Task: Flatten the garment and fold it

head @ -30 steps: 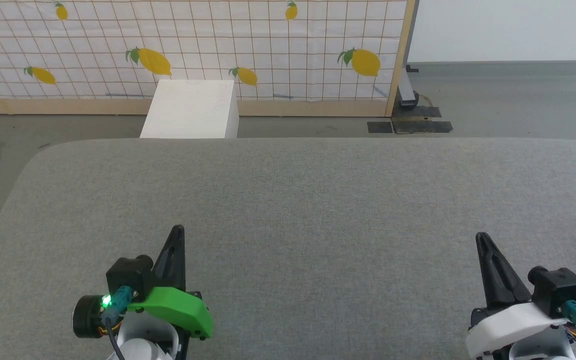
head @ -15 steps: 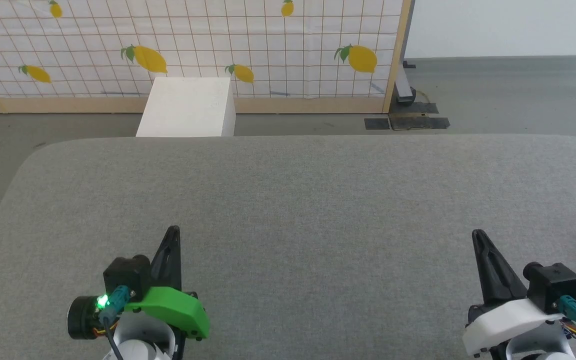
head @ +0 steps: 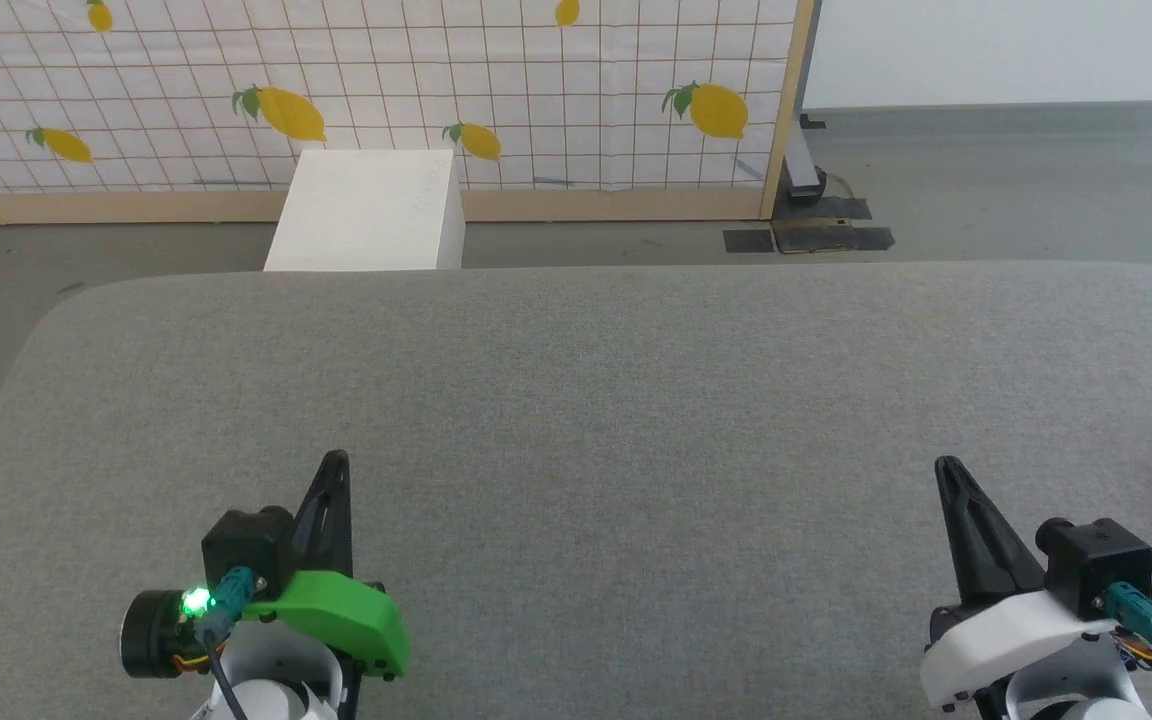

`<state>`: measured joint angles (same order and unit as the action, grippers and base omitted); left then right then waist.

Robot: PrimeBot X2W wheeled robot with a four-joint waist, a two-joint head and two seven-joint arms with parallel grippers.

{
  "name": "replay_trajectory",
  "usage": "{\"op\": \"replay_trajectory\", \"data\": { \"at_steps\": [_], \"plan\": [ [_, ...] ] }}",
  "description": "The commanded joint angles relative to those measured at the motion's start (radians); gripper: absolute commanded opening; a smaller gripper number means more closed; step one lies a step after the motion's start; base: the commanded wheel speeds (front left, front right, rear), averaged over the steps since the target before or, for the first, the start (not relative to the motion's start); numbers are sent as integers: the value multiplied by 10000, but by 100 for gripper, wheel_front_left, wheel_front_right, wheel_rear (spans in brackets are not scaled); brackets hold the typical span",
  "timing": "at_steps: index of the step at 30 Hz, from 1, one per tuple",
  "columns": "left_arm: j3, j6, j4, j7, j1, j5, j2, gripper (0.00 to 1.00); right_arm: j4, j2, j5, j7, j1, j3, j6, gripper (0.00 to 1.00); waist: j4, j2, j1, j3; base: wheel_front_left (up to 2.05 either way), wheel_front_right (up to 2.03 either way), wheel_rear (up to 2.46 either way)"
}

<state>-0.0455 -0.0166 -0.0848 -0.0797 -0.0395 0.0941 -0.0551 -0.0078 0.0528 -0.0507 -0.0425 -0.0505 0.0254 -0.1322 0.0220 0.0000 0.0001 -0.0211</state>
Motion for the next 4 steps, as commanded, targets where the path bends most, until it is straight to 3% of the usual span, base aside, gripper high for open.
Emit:
{"op": "replay_trajectory", "data": {
  "at_steps": [1,4],
  "plan": [
    [44,67,104,45,170,-133,34,0,35,-18,117,37,202,-40,11,0,-8,0,-1,8,0,0,0],
    [79,75,167,108,189,-201,35,0,38,-19,150,70,227,-58,11,0,-26,0,-1,25,0,0,0]
  ]
}}
